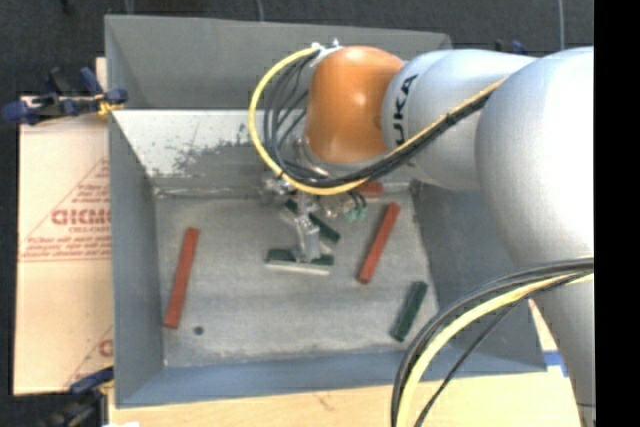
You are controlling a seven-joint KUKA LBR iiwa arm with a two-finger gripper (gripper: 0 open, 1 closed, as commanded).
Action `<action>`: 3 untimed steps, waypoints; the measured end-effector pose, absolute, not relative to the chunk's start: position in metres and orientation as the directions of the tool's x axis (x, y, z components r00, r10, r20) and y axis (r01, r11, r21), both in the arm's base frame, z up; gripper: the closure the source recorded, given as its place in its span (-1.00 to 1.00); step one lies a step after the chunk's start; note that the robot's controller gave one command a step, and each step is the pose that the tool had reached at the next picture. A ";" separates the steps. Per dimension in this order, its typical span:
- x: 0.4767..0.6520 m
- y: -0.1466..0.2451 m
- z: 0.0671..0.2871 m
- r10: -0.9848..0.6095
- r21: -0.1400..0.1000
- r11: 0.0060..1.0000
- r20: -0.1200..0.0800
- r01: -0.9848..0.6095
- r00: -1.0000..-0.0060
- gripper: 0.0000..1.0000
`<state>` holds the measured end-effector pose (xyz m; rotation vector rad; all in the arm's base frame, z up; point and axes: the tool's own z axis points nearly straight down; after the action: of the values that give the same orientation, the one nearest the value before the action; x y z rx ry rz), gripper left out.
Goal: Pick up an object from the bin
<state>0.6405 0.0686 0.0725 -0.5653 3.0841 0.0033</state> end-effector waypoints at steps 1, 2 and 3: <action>0.591 0.103 0.073 -0.692 -0.002 0.721 -0.002 -0.692 -0.721 1.00; 0.591 0.103 0.073 -0.692 -0.002 0.722 -0.003 -0.692 -0.722 1.00; 0.582 0.093 0.113 -0.695 0.004 0.719 0.003 -0.695 -0.719 1.00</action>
Offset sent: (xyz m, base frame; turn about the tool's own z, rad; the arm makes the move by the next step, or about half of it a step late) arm 0.0000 0.0000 0.0000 0.0000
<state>0.5816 0.0930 0.1126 -1.1790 2.9161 0.0035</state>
